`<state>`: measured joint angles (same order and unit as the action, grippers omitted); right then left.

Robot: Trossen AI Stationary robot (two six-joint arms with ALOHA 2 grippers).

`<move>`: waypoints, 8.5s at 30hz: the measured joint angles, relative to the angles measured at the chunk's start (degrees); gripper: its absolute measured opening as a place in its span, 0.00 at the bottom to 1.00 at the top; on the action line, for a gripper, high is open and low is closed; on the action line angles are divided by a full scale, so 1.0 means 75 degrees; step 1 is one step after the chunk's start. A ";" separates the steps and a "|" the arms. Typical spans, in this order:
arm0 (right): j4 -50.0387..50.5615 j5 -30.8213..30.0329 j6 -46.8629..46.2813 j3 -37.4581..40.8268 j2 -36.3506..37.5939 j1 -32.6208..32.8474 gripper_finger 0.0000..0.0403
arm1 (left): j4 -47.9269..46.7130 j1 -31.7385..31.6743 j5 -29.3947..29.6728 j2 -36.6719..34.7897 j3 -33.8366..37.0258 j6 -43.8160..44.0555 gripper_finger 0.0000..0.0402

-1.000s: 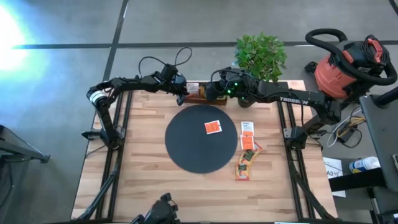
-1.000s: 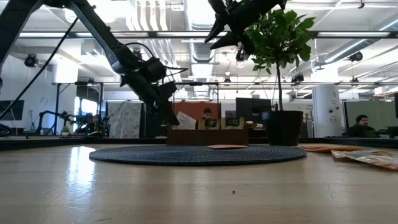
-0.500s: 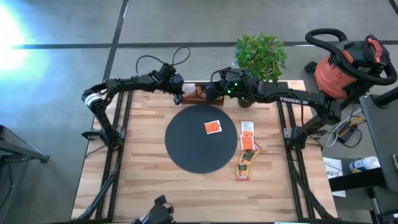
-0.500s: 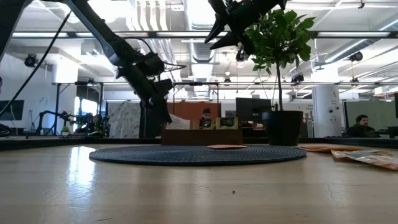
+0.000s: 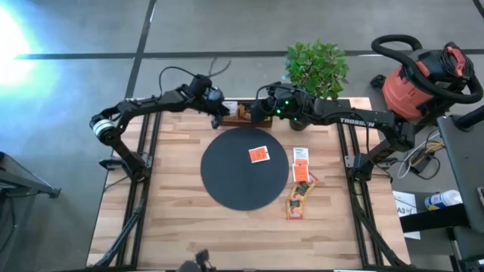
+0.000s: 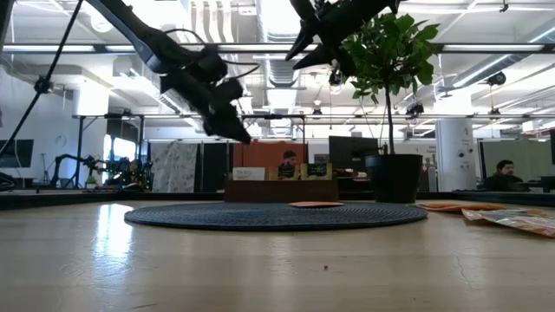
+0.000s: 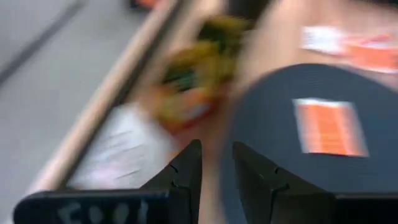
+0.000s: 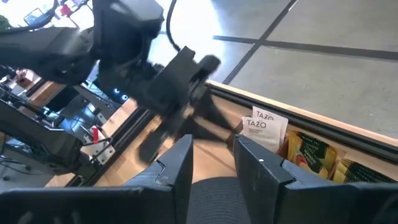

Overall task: Pick & Place Tea
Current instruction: Put the white tea bag into the left section of the brown wooden organizer

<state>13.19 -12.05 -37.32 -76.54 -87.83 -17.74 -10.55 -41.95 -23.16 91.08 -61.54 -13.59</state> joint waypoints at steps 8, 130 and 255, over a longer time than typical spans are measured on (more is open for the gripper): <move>0.1493 0.0927 0.0004 0.0030 -0.0019 0.0008 0.28 | 0.0045 0.1940 -0.0191 0.0147 0.0000 -0.0231 0.21; -0.2030 0.2201 -0.2868 0.4502 -0.1083 0.0877 0.09 | 0.2757 0.4269 0.2992 0.2375 0.0527 0.2636 0.21; -0.1144 0.3376 -0.2270 0.0738 -0.0980 0.0064 0.02 | 0.2461 0.5158 0.9799 0.0408 0.0478 0.3038 0.01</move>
<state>4.61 13.26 -54.35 -71.00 -95.18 -17.26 7.90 -3.27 50.33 94.14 -57.95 9.20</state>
